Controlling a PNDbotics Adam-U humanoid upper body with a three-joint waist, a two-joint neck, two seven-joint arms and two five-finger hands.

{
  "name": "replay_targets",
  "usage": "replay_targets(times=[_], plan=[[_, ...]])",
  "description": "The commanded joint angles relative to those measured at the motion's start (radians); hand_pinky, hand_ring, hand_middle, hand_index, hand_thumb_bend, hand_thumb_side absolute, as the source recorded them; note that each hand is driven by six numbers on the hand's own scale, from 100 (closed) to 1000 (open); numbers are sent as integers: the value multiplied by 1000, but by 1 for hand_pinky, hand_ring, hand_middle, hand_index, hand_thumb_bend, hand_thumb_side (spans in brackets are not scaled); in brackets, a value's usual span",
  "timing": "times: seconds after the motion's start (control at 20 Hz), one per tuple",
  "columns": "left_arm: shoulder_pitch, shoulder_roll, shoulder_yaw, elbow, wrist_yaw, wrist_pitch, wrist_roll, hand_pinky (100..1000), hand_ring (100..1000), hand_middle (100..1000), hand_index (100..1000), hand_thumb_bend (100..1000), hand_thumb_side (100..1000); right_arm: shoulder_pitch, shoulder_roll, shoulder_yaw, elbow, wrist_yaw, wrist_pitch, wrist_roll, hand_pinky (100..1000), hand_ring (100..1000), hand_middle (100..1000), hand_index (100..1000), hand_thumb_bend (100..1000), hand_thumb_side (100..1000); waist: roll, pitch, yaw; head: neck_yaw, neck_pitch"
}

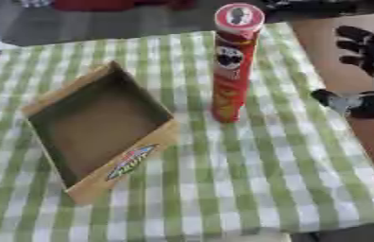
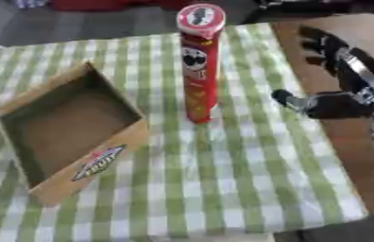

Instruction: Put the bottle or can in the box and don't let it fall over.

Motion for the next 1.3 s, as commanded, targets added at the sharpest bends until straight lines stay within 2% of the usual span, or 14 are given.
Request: replay_targets(times=[0.05, 0.6, 1.0, 1.3], plan=[[-16, 20, 7, -20, 2, 0, 0, 693, 1000, 1000, 814, 100, 743, -14, -15, -11, -23, -16, 5, 3, 940, 1000, 1000, 1000, 464, 105, -3, -9, 2, -1, -15], [-16, 20, 7, -20, 3, 0, -1, 694, 1000, 1000, 814, 100, 742, -24, -16, 2, -10, -47, 5, 29, 939, 1000, 1000, 1000, 454, 106, -3, -11, 5, -5, -19], [-17, 20, 3, -20, 4, 1, -5, 694, 1000, 1000, 814, 100, 741, -70, -35, 34, 54, -186, -4, 80, 936, 1000, 1000, 1000, 426, 117, -5, -13, 9, -9, -19], [-19, 17, 0, -20, 4, 0, -9, 695, 1000, 1000, 814, 100, 741, -107, -43, 50, 105, -217, 1, 108, 936, 1000, 1000, 1000, 423, 118, -5, -12, 13, -9, -26]])
